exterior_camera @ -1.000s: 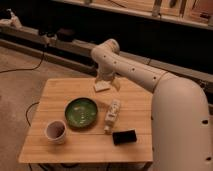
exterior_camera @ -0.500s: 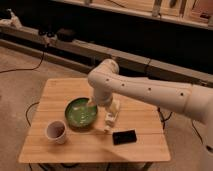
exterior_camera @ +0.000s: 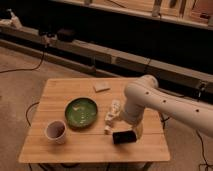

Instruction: Move the arm in a circular motion

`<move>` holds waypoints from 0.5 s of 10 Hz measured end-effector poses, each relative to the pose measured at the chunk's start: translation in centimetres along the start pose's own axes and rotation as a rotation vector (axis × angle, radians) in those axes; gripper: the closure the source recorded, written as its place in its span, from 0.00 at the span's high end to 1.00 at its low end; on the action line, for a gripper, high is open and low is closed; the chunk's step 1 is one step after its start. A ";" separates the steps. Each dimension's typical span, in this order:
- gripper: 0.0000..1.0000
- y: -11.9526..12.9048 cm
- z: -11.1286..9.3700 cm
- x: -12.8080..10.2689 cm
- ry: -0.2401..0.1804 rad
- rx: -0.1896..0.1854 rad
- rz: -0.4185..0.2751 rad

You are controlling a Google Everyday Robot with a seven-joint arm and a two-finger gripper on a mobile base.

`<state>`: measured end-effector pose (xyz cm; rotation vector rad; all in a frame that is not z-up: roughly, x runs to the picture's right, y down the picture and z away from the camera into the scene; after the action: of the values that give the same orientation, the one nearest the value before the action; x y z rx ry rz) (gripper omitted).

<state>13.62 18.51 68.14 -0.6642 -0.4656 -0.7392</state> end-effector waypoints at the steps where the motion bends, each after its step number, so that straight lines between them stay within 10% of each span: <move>1: 0.80 2.3 -0.9 4.1 0.028 0.012 0.074; 5: 0.80 4.4 -2.8 18.2 0.116 -0.001 0.181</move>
<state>29.27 10.65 75.40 -0.6511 -0.2950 -0.6027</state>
